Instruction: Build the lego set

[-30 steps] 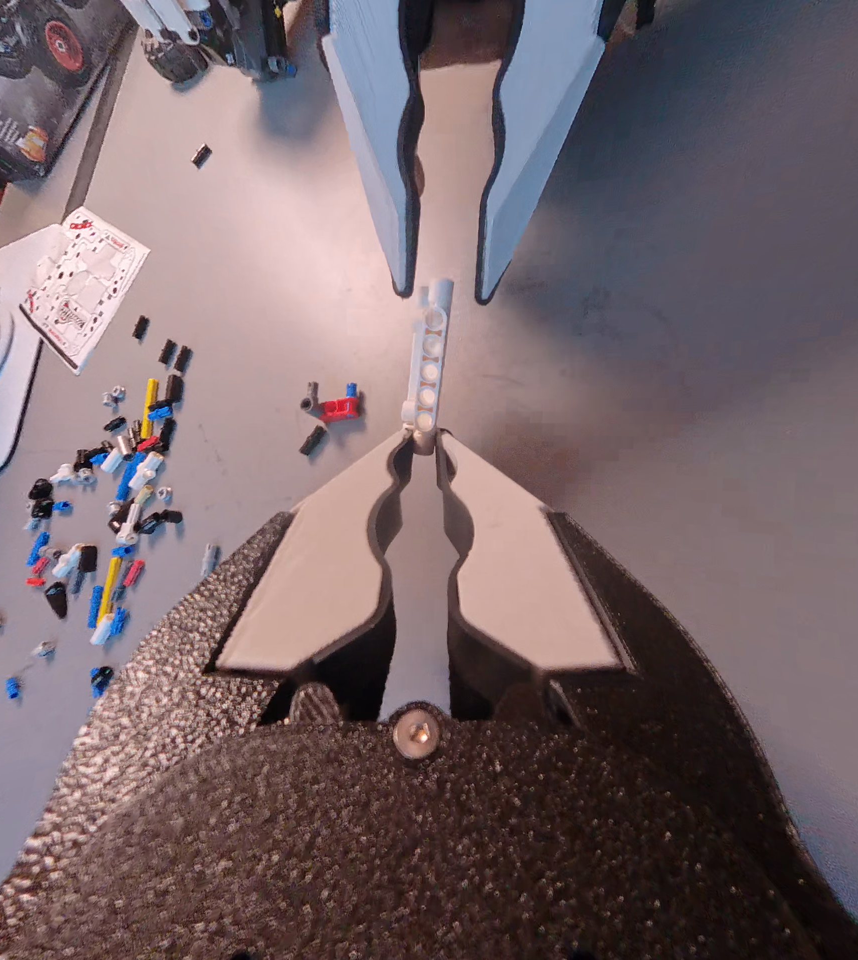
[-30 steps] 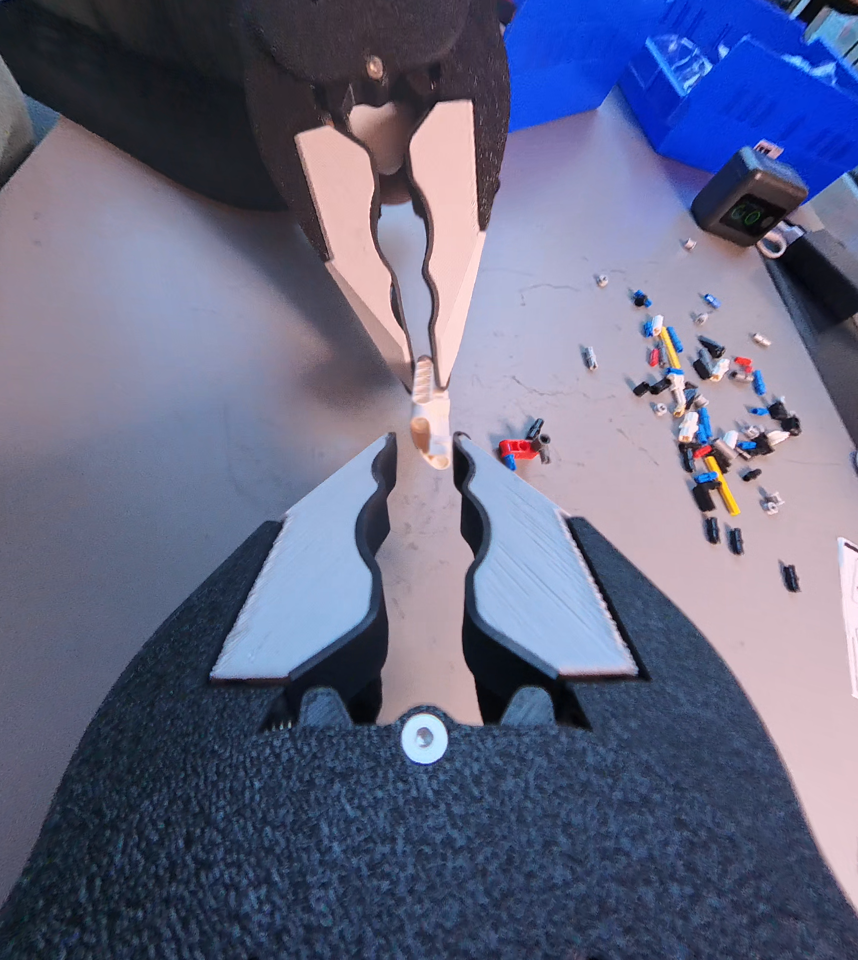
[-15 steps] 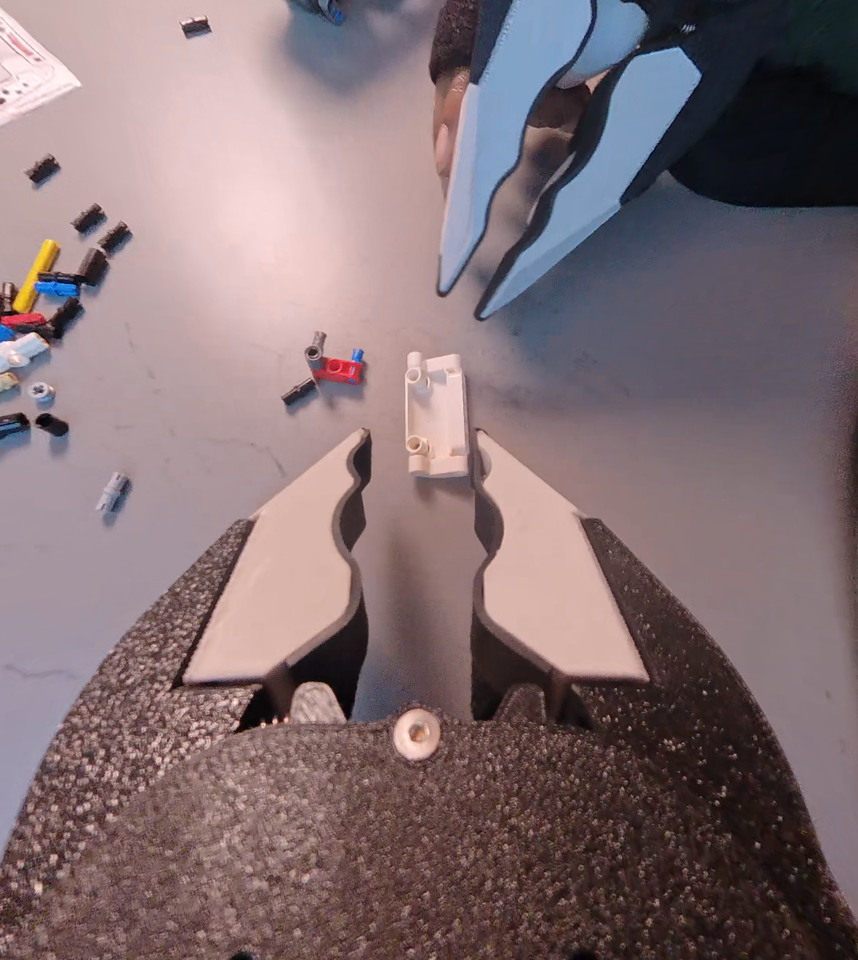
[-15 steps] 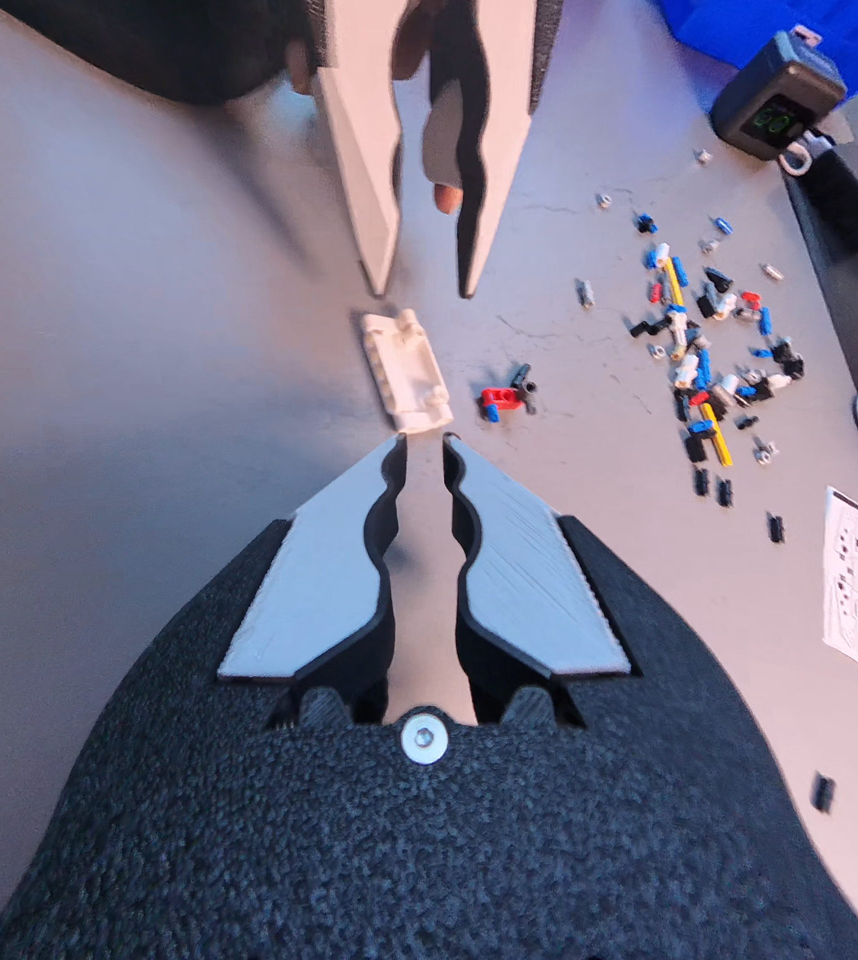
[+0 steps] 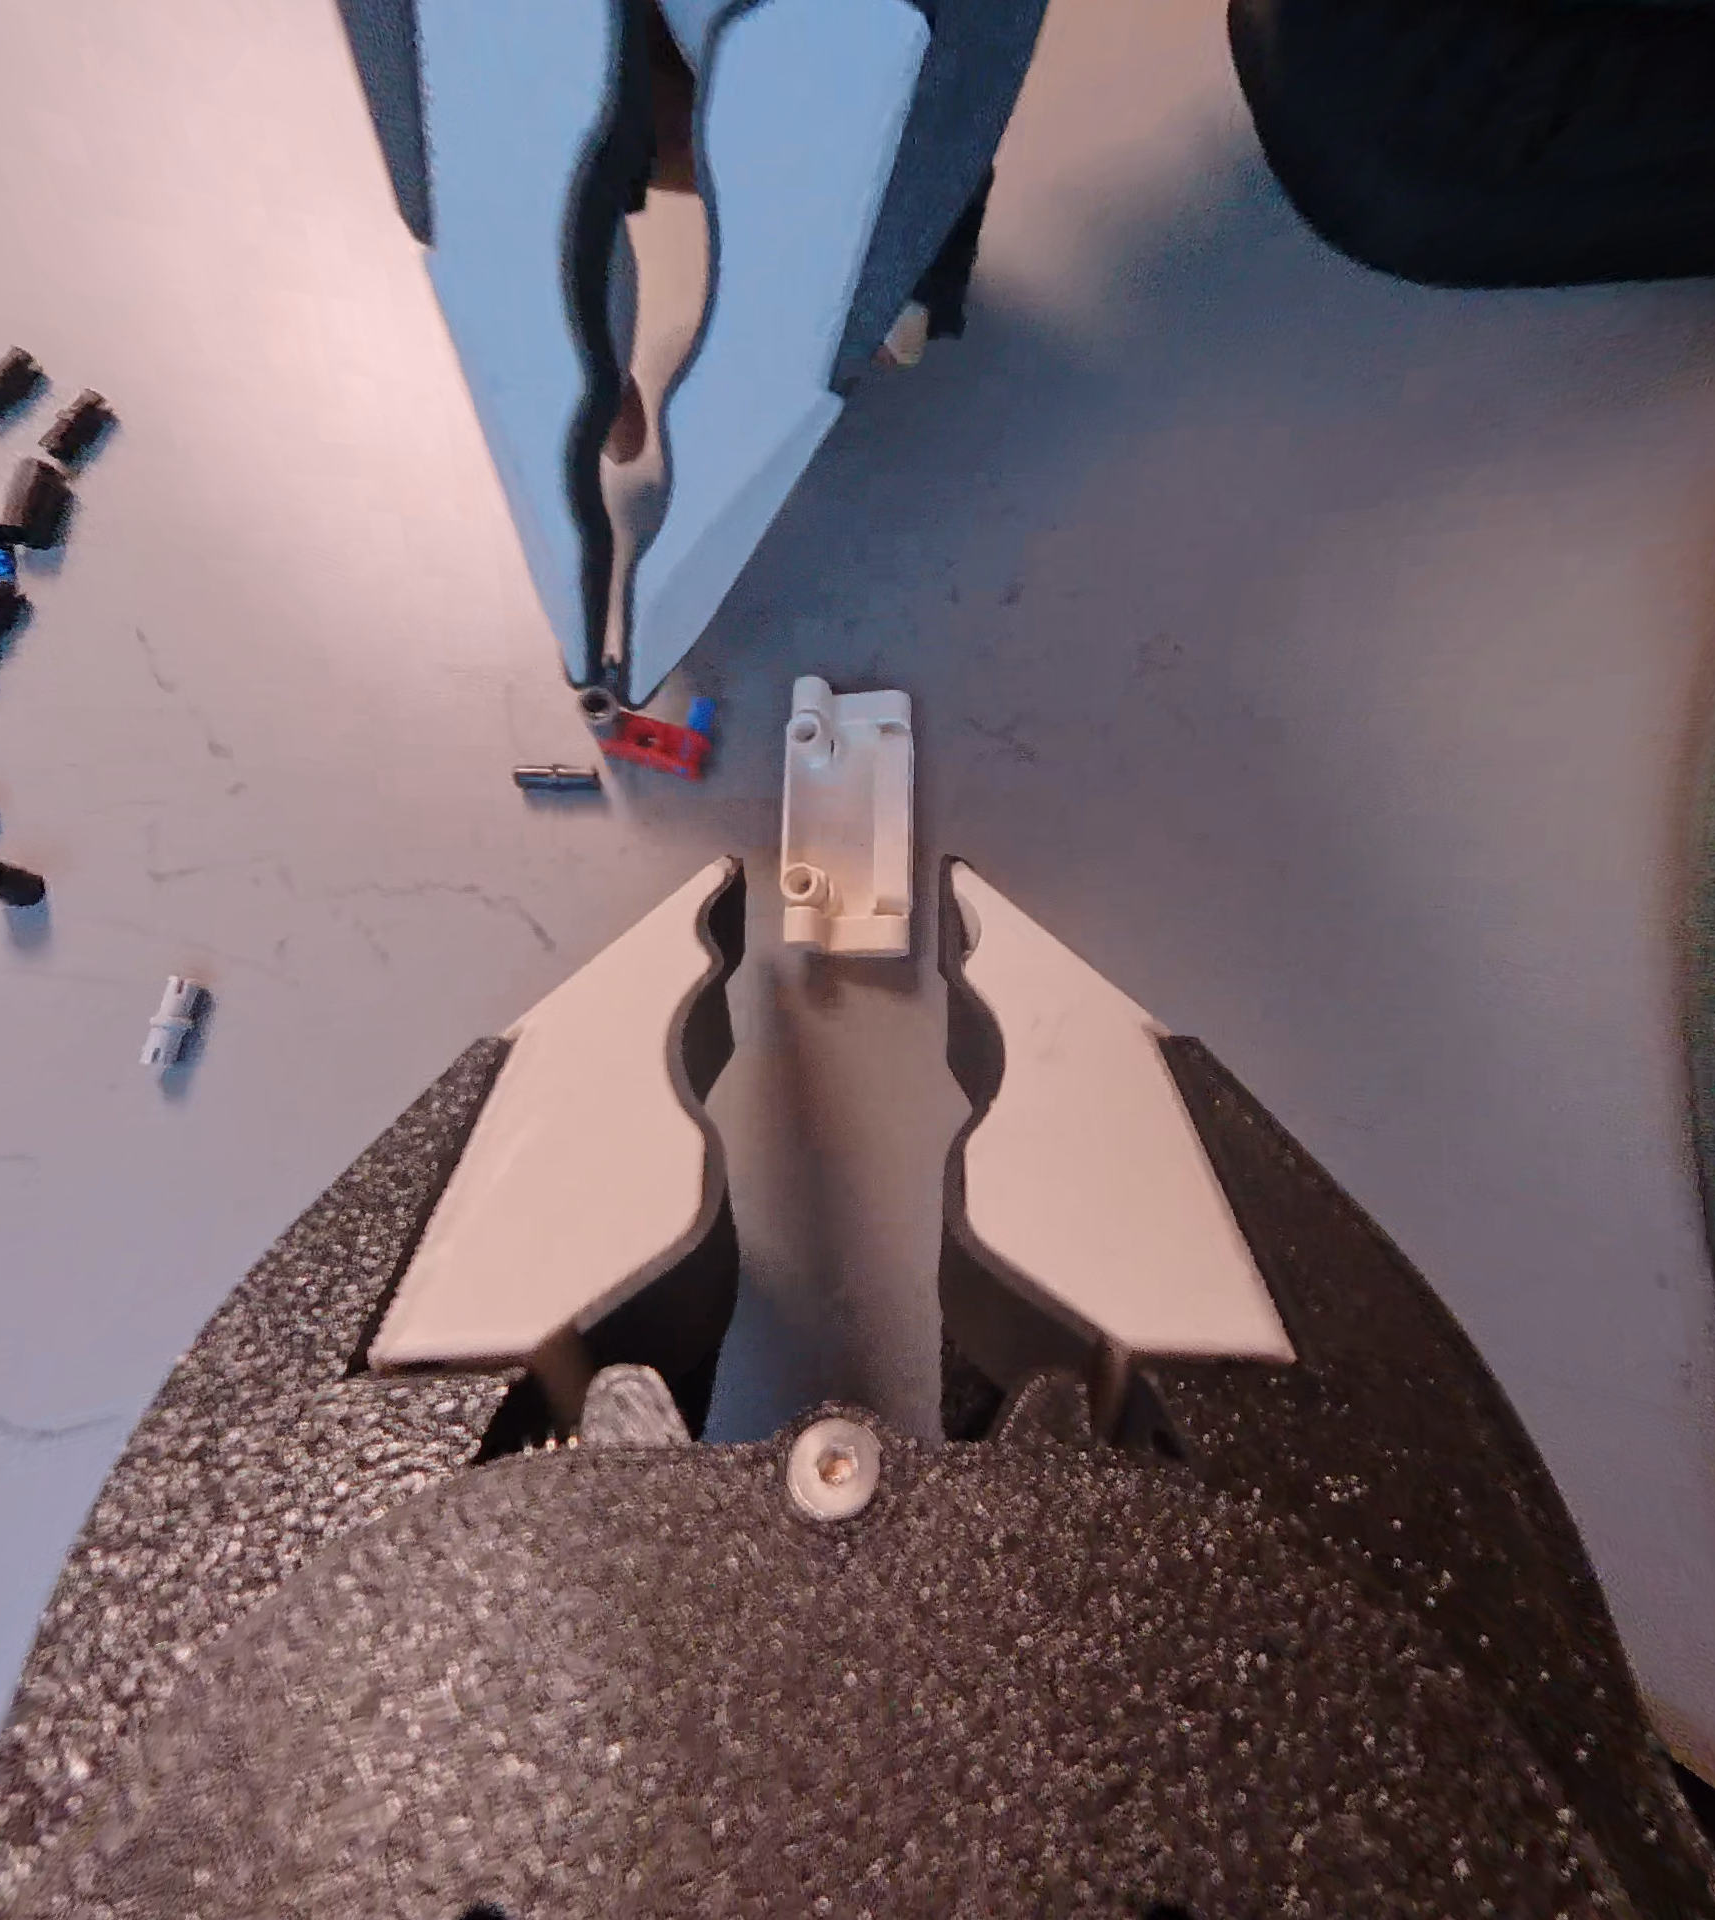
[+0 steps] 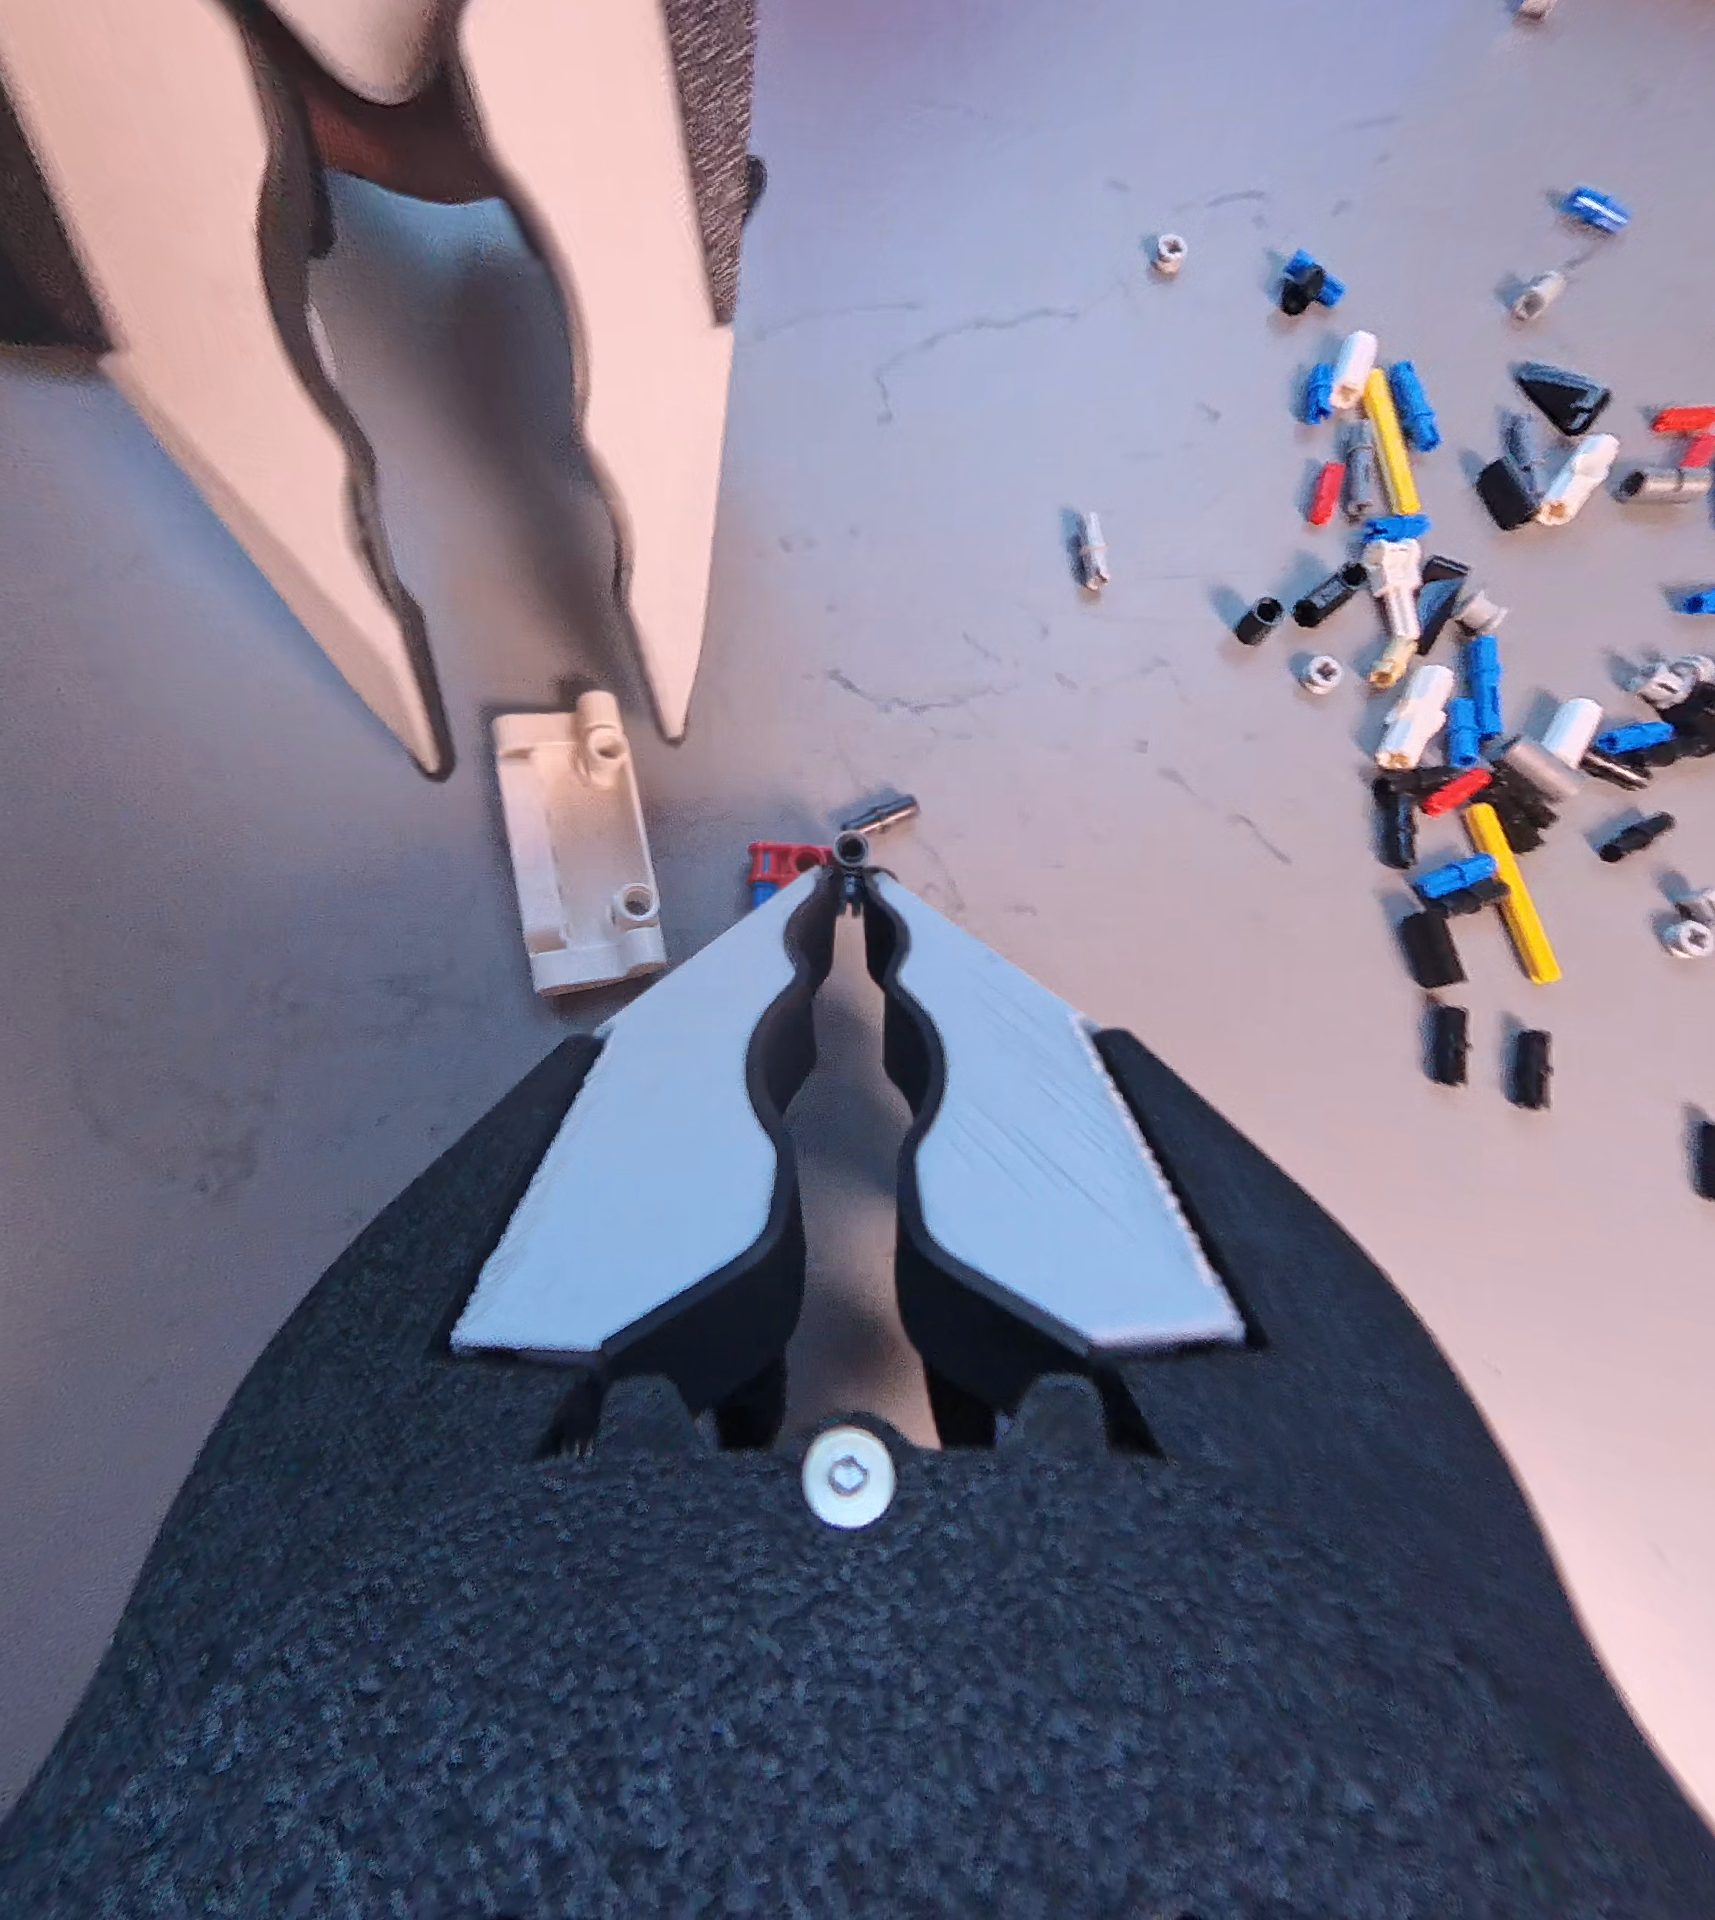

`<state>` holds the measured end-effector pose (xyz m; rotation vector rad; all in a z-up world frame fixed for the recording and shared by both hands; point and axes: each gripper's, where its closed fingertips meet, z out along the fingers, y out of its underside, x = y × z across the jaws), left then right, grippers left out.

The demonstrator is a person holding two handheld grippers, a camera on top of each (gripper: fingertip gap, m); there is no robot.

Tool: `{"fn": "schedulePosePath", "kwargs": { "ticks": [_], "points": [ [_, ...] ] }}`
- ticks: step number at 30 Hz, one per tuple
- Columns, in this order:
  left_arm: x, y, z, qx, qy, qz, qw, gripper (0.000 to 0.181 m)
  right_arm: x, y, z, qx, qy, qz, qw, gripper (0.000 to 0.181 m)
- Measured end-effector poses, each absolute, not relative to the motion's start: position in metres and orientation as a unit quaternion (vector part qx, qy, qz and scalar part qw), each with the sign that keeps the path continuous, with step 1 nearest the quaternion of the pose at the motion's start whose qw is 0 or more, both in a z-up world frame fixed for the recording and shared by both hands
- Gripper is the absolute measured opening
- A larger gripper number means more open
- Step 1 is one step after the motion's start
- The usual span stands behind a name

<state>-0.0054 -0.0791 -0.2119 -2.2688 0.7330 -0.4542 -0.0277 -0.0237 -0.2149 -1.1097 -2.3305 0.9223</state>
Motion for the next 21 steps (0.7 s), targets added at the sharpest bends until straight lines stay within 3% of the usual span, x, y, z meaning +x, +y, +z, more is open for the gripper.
{"fn": "schedulePosePath", "kwargs": {
  "ticks": [8, 11, 15, 21],
  "points": [
    [-0.009, -0.056, -0.163, -0.825, 0.172, -0.259, 0.473, 0.03, -0.014, -0.032, -0.161, -0.458, -0.72, 0.484, 0.193, 0.004],
    [0.003, -0.053, -0.157, -0.82, 0.175, -0.271, 0.473, 0.03, -0.007, -0.036, -0.152, -0.482, -0.695, 0.493, 0.202, 0.004],
    [0.015, -0.05, -0.159, -0.824, 0.169, -0.28, 0.463, 0.014, 0.004, -0.042, -0.155, -0.479, -0.715, 0.461, 0.215, 0.004],
    [0.021, -0.047, -0.153, -0.82, 0.162, -0.27, 0.478, 0.008, 0.014, -0.038, -0.14, -0.529, -0.646, 0.525, 0.165, 0.002]
  ]
}}
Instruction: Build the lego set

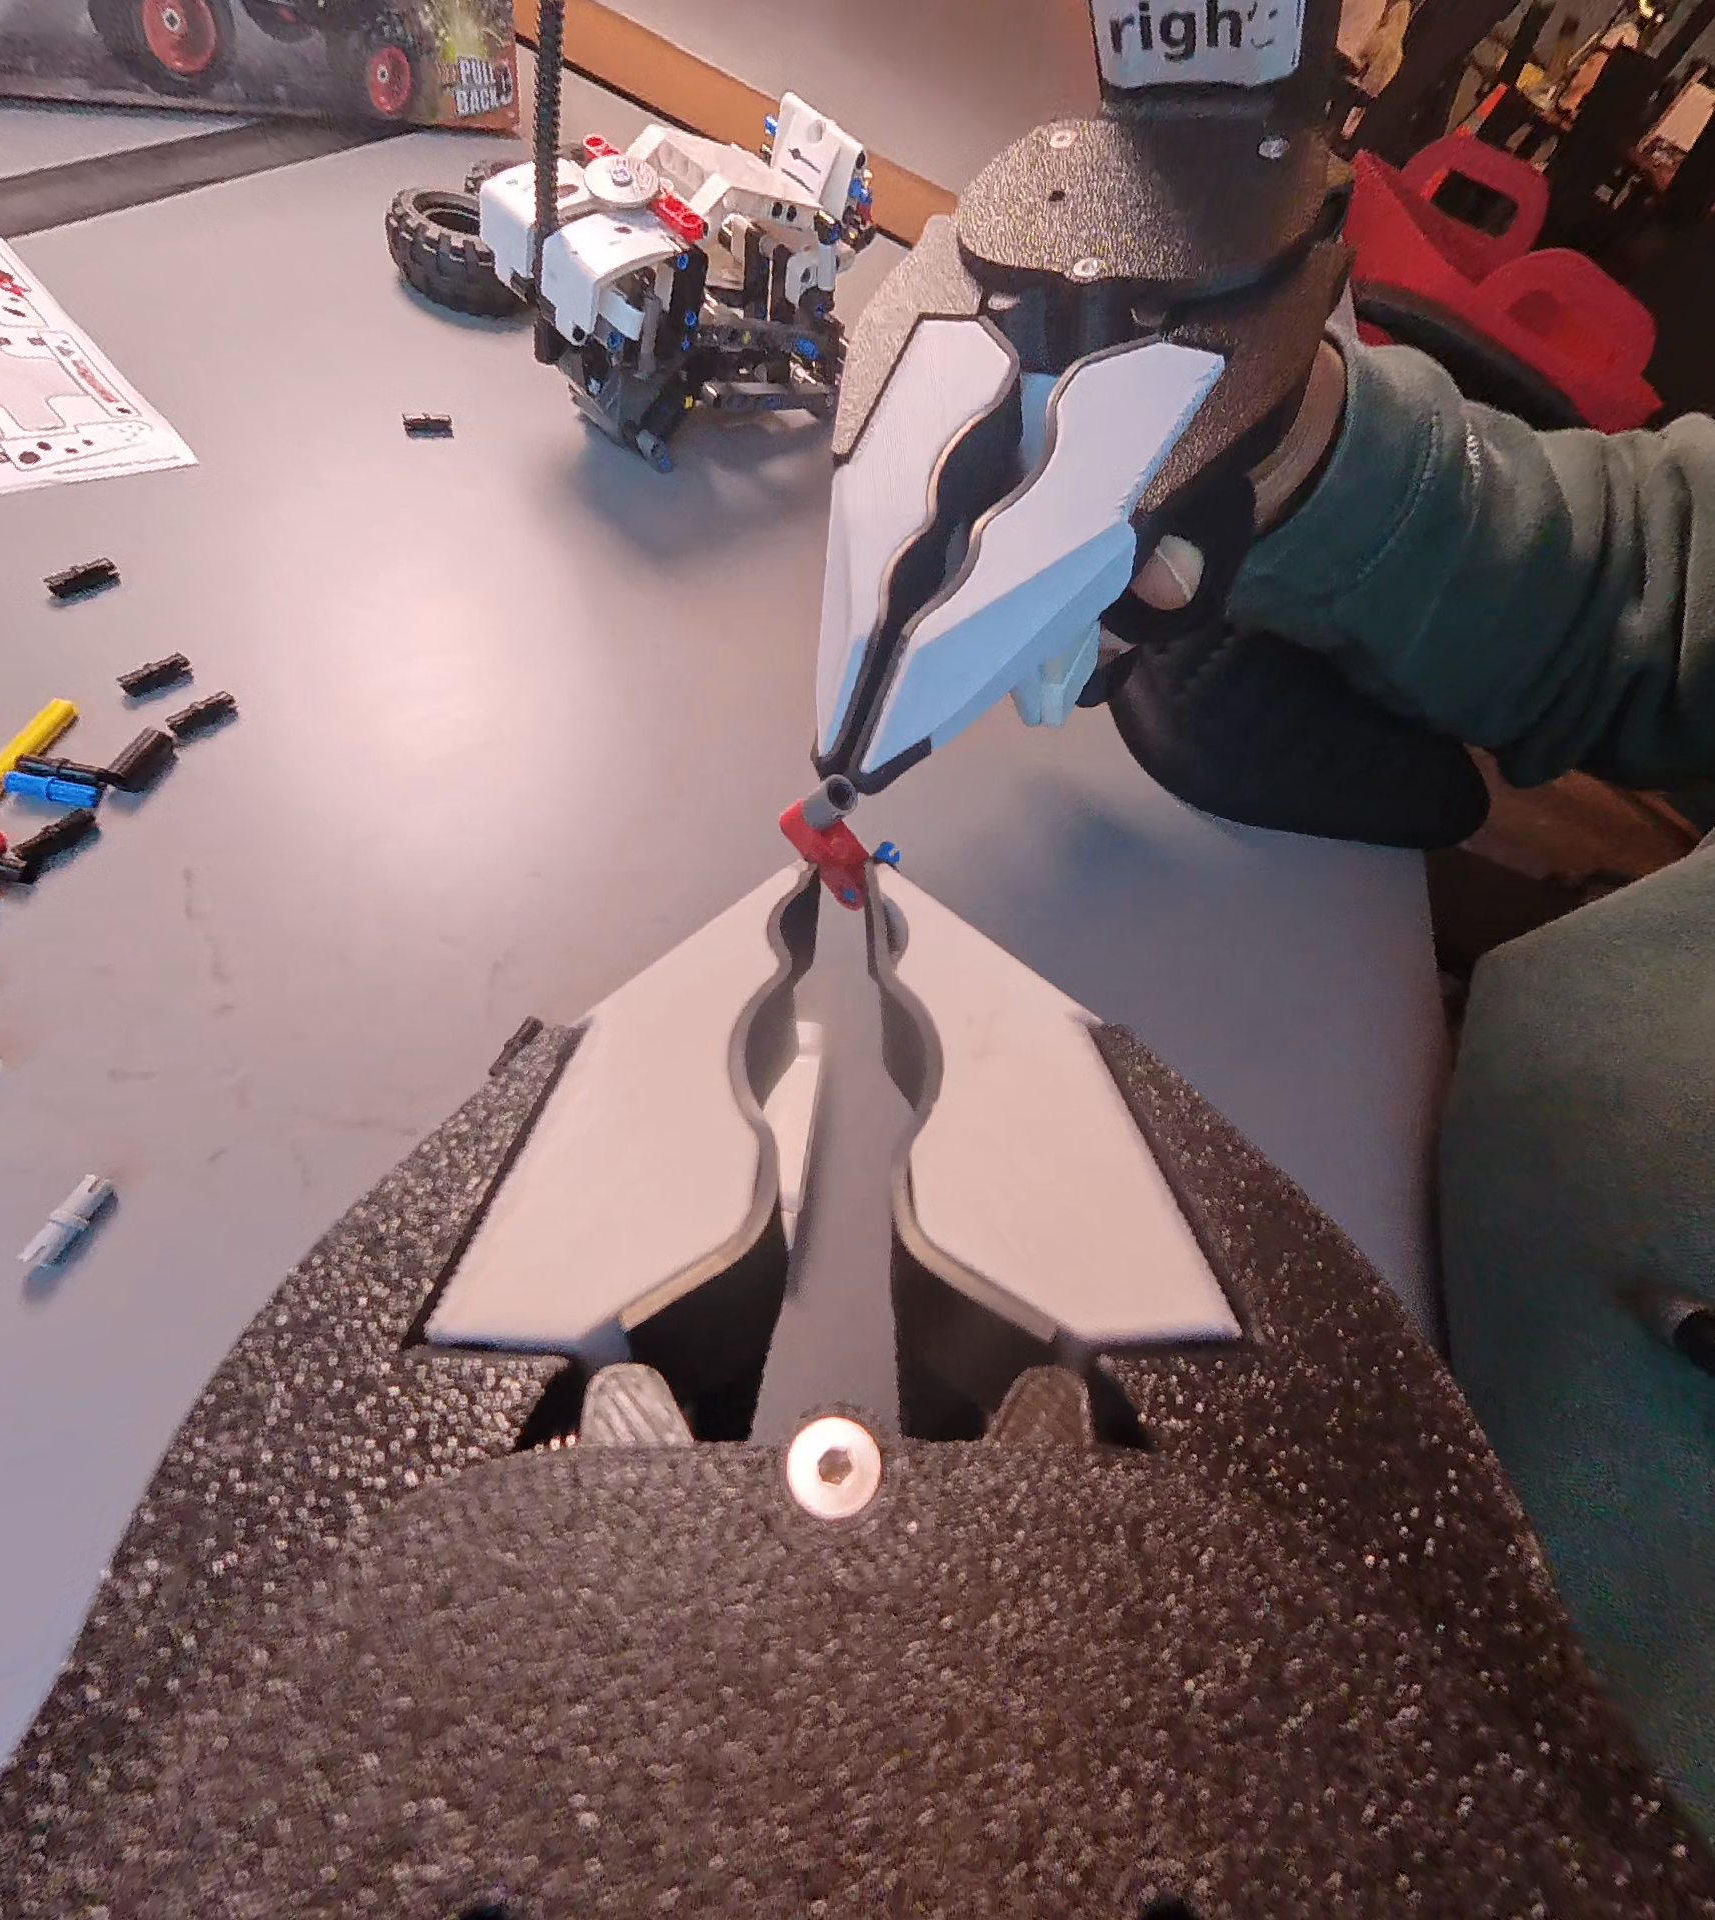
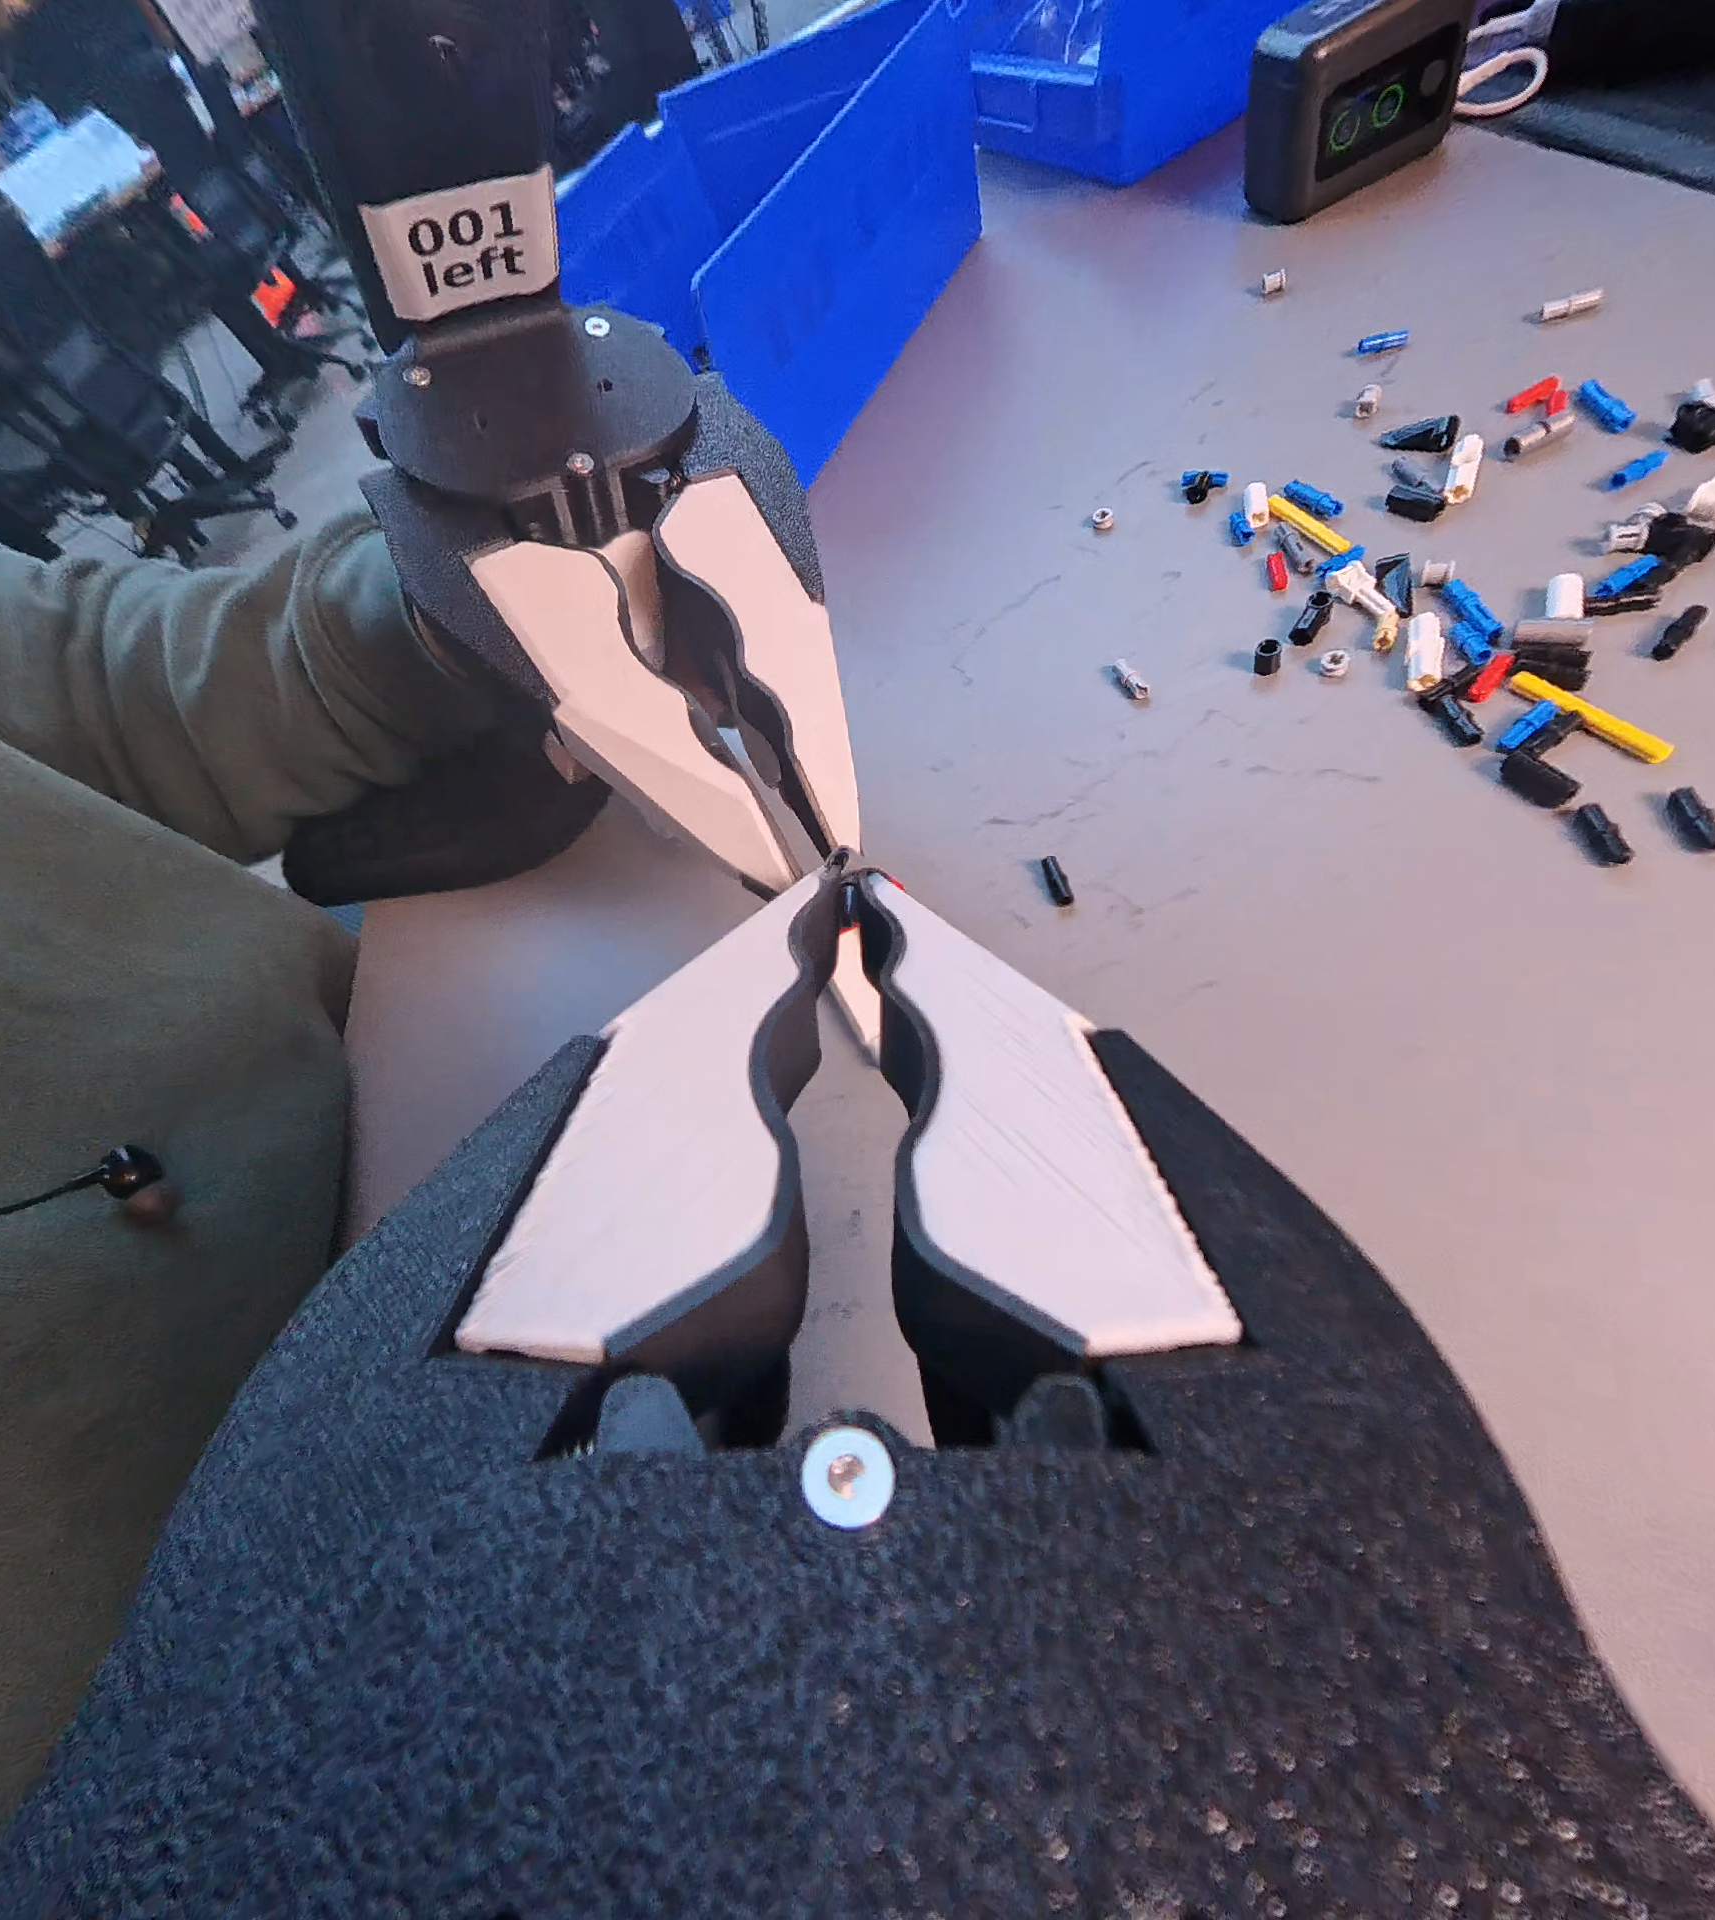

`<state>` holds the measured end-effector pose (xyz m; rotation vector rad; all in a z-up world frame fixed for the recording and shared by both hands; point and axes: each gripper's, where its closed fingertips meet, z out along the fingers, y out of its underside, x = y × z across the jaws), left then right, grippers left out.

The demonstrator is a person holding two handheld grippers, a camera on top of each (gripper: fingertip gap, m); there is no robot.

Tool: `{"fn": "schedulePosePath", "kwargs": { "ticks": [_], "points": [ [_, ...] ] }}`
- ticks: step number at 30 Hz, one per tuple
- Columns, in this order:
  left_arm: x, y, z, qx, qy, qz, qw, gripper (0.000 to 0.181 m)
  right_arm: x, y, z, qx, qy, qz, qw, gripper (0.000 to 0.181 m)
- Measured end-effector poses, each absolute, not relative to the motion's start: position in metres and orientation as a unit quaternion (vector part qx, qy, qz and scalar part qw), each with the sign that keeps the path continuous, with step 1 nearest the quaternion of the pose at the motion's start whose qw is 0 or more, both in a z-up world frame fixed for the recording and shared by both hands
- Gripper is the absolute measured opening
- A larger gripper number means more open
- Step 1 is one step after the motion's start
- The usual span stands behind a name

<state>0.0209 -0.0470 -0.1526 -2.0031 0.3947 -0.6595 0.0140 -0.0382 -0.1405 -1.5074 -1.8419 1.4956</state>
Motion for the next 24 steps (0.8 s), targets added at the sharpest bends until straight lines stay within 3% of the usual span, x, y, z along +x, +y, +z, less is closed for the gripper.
{"fn": "schedulePosePath", "kwargs": {
  "ticks": [6, 9, 12, 15, 24],
  "points": [
    [0.032, -0.046, -0.144, -0.803, 0.14, -0.321, 0.482, 0.022, 0.026, -0.043, -0.126, -0.491, -0.646, 0.553, 0.192, 0.0],
    [0.042, -0.048, -0.14, -0.795, 0.156, -0.34, 0.478, 0.0, 0.031, -0.051, -0.119, -0.466, -0.651, 0.565, 0.201, 0.0],
    [0.016, -0.036, -0.155, -0.831, 0.158, -0.234, 0.48, 0.0, 0.033, -0.045, -0.115, -0.462, -0.652, 0.555, 0.231, 0.0],
    [0.002, -0.04, -0.139, -0.818, 0.141, -0.254, 0.496, 0.002, 0.038, -0.027, -0.129, -0.452, -0.692, 0.486, 0.284, 0.003],
    [-0.001, -0.046, -0.176, -0.839, 0.161, -0.227, 0.468, 0.016, 0.123, -0.053, -0.187, -0.366, -0.846, 0.367, 0.126, 0.021]
  ]
}}
